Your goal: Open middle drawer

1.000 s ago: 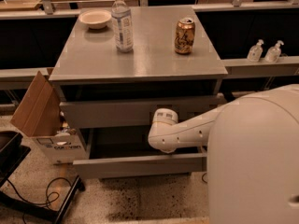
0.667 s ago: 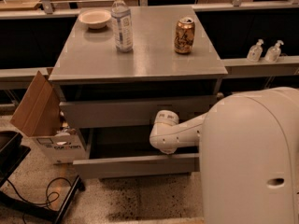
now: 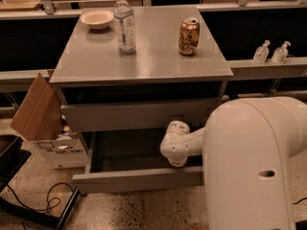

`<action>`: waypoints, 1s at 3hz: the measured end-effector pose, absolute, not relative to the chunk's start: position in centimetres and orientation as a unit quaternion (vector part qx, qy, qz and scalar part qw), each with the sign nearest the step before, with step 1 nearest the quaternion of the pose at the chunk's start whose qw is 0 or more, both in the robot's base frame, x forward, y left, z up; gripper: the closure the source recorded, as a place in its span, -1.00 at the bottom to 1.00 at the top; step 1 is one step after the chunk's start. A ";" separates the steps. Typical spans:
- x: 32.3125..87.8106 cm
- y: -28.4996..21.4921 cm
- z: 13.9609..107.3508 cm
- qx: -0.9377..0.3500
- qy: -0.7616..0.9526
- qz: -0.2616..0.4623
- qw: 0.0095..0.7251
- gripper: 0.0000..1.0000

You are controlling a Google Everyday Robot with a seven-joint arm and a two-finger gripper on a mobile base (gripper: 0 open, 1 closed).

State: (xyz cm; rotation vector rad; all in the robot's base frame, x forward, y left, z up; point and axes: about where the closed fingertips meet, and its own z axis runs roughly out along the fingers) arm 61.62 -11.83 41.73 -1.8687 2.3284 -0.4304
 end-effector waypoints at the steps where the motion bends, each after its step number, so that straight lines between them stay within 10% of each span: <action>1: 61.6 -11.8 41.7 -0.618 0.770 -0.142 0.063 1.00; 3: 45.9 -17.3 47.8 -0.514 0.851 -0.109 0.019 1.00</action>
Offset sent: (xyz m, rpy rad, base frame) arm -0.2996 -0.1197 0.0599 -0.0742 0.2248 -0.3271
